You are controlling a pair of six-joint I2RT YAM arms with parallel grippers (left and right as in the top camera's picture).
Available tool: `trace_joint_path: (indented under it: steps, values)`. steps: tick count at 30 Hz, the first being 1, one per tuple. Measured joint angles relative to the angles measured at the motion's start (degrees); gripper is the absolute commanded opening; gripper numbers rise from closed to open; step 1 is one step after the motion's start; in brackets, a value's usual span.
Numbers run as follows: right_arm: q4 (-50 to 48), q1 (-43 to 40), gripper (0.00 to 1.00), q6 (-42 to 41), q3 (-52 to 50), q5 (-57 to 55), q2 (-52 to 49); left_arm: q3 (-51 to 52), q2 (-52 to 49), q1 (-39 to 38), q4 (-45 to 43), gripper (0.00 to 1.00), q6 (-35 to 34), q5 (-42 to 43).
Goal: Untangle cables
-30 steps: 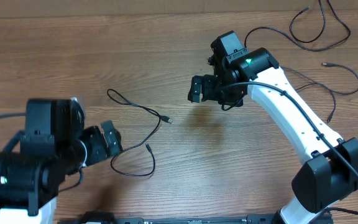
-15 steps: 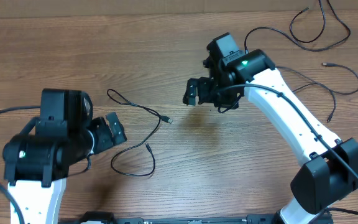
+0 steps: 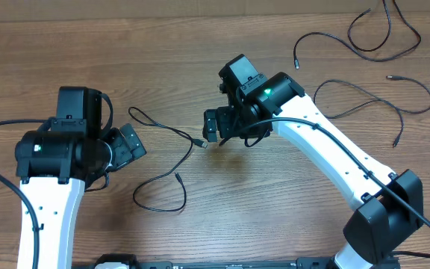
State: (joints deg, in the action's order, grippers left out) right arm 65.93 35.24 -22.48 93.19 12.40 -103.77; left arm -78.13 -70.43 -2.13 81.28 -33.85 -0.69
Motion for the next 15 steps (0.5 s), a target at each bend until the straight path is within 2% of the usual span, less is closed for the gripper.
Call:
trace_joint_path:
  steps: [5, 15]
  values:
    - [-0.63, 0.24, 1.00, -0.04, 0.00, 0.26, 0.00, 0.00, -0.31, 1.33, -0.11, 1.00, -0.59, -3.61]
    - [-2.56, 2.84, 1.00, -1.42, 0.00, 0.24, 0.00, 0.00, -0.35, 13.35, 0.79, 1.00, -2.10, -3.82]
